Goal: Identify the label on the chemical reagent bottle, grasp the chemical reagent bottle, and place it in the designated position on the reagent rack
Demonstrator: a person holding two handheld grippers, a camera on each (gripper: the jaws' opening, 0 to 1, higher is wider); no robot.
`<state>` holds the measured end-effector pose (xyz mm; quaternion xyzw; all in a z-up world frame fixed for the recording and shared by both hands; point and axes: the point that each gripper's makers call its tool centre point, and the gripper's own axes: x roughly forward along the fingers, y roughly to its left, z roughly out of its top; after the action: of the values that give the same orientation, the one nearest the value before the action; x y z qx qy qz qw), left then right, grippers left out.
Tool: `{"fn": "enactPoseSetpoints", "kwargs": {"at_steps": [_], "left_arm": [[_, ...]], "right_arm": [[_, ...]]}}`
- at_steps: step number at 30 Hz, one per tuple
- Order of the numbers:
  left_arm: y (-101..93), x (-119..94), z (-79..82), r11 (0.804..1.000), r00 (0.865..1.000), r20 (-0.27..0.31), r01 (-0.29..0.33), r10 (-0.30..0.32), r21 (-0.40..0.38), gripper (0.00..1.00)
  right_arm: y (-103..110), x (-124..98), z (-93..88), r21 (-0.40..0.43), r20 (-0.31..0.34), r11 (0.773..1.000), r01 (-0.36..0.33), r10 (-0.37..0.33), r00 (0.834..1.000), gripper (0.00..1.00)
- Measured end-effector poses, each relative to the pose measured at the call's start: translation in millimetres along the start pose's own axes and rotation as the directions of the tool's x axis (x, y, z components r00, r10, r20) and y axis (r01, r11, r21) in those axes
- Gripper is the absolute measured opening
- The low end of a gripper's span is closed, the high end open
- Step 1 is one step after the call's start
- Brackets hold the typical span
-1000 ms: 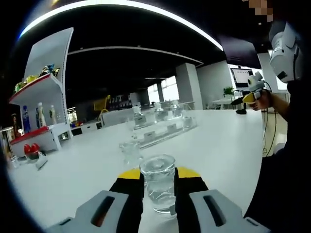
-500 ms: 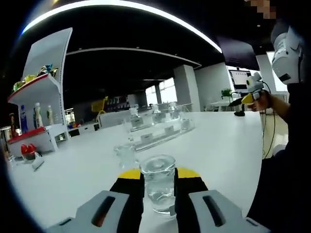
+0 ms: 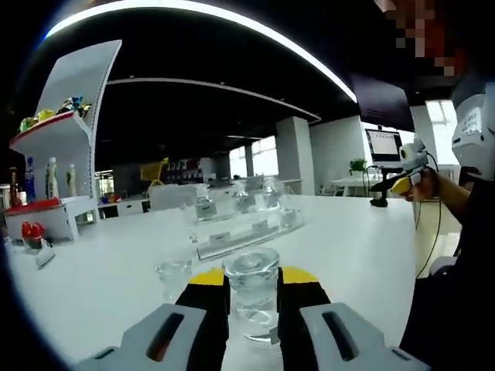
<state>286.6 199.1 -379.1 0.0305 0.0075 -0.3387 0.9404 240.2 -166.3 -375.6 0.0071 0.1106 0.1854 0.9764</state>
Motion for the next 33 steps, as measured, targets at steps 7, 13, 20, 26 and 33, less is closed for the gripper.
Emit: {"fn": "enactPoseSetpoints", "kwargs": {"at_steps": [7,13,20,26,33], "left_arm": [[-25.7,31,14.2,0.999,0.999,-0.017,0.036,-0.036,0.032,0.23],[-38.3,59,37.4,0.996,0.998,-0.019,0.061,-0.06,0.07,0.23],[-53.7,94,47.4,0.986,0.987,-0.091,0.142,-0.134,0.089,0.23],[-70.2,124,61.3,0.973,0.977,-0.089,0.204,-0.196,0.106,0.23],[-71.6,171,73.1,0.967,0.969,-0.082,0.239,-0.233,0.083,0.23]], "right_arm": [[-2,-1,1.6,0.001,0.001,1.0,0.0,0.0,1.0,0.96],[-5,-8,7.5,-0.003,0.019,1.0,0.006,-0.006,1.0,0.96],[-8,-12,3.3,0.002,0.019,1.0,0.022,-0.022,1.0,0.96],[-8,-14,0.9,-0.007,0.008,1.0,0.029,-0.029,1.0,0.96],[-12,-18,5.4,-0.014,0.014,0.999,0.046,-0.046,0.999,0.96]]}}
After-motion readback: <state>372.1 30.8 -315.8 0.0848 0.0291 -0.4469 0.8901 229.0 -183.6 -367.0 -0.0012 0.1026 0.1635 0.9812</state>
